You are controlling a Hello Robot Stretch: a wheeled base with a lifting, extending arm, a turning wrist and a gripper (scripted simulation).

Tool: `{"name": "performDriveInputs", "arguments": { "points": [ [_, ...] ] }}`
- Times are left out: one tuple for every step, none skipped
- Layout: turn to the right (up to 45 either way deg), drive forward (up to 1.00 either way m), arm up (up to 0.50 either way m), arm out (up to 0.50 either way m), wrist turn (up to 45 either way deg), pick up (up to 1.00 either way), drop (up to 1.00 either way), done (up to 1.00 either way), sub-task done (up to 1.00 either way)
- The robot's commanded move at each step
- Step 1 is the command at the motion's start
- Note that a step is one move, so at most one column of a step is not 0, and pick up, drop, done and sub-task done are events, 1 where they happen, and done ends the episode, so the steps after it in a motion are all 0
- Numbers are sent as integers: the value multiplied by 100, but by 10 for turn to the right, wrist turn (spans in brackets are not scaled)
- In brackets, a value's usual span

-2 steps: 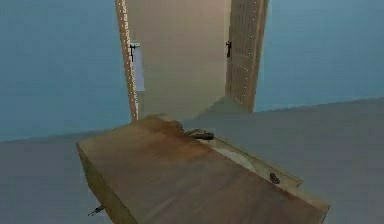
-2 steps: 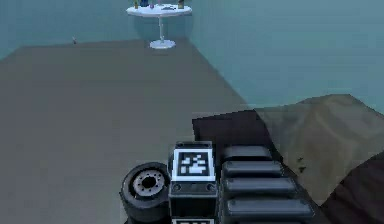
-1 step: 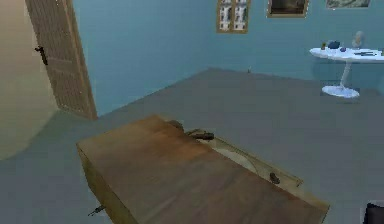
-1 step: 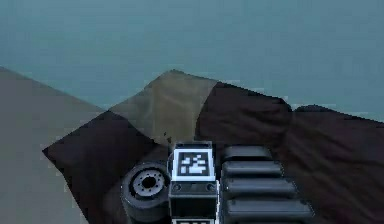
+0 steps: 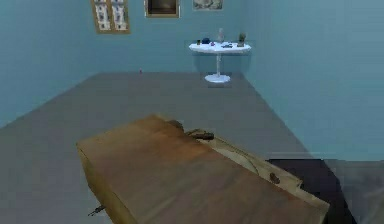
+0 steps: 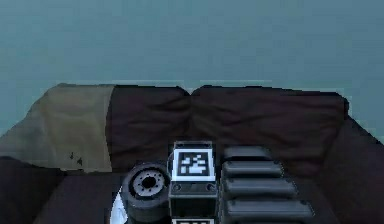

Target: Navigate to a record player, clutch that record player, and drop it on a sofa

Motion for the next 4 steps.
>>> {"name": "performDriveInputs", "arguments": {
  "points": [
    [0,40,0,0,0,0,0,0,0],
    [300,0,0,0,0,0,0,0,0],
    [0,0,0,46,0,0,0,0,0],
    [0,0,0,0,450,0,0,0,0]
  ]
}}
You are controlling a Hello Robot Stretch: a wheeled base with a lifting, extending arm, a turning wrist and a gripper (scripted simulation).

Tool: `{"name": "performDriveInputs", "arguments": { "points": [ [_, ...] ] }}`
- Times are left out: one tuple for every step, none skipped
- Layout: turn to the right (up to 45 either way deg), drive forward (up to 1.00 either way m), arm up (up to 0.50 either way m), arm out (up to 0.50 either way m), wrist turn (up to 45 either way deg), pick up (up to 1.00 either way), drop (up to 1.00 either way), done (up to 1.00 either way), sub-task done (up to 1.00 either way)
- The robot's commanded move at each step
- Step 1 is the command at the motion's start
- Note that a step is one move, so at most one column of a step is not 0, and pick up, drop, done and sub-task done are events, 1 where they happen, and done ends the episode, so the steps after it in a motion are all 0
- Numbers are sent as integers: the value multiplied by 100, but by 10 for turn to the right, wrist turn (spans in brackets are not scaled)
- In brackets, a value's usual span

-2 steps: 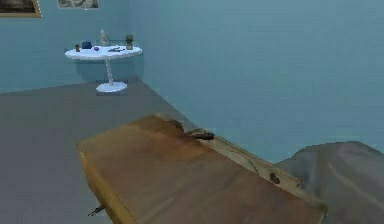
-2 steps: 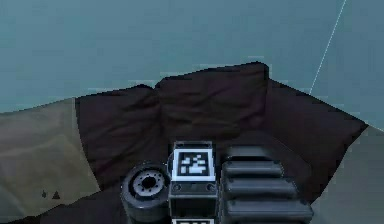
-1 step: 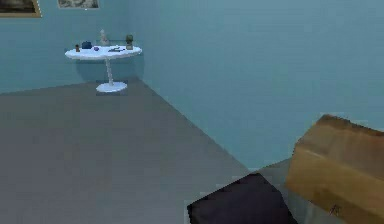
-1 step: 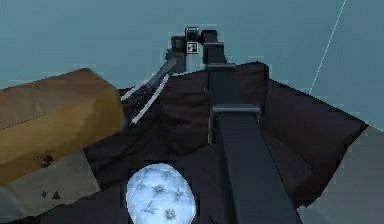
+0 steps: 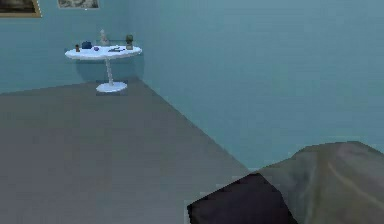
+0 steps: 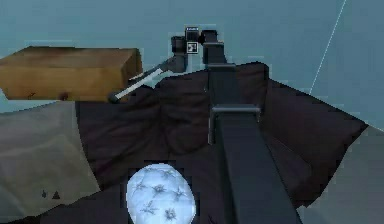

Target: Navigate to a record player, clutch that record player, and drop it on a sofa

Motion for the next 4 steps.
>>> {"name": "performDriveInputs", "arguments": {
  "points": [
    [0,0,0,0,450,0,0,0,0],
    [0,0,0,0,390,0,0,0,0],
    [0,0,-34,0,0,0,0,0,0],
    [0,0,-50,0,0,0,0,0,0]
  ]
}}
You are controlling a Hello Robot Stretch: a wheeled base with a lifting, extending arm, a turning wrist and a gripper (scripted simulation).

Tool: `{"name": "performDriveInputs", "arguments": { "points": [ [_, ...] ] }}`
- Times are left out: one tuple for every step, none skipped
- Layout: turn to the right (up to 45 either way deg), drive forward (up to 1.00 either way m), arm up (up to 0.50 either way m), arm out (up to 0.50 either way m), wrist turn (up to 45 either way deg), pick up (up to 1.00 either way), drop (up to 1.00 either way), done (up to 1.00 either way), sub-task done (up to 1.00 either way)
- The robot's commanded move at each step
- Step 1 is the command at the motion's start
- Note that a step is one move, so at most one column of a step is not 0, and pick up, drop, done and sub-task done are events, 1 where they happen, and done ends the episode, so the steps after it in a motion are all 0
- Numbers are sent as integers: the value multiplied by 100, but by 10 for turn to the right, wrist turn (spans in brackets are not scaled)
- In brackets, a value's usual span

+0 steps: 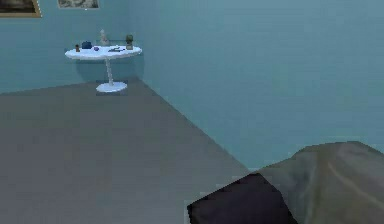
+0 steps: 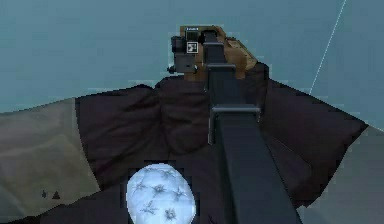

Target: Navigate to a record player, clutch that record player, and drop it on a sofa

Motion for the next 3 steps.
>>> {"name": "performDriveInputs", "arguments": {
  "points": [
    [0,0,0,0,0,0,100,0,0],
    [0,0,0,-10,0,0,0,0,0],
    [0,0,0,0,0,0,0,100,0]
  ]
}}
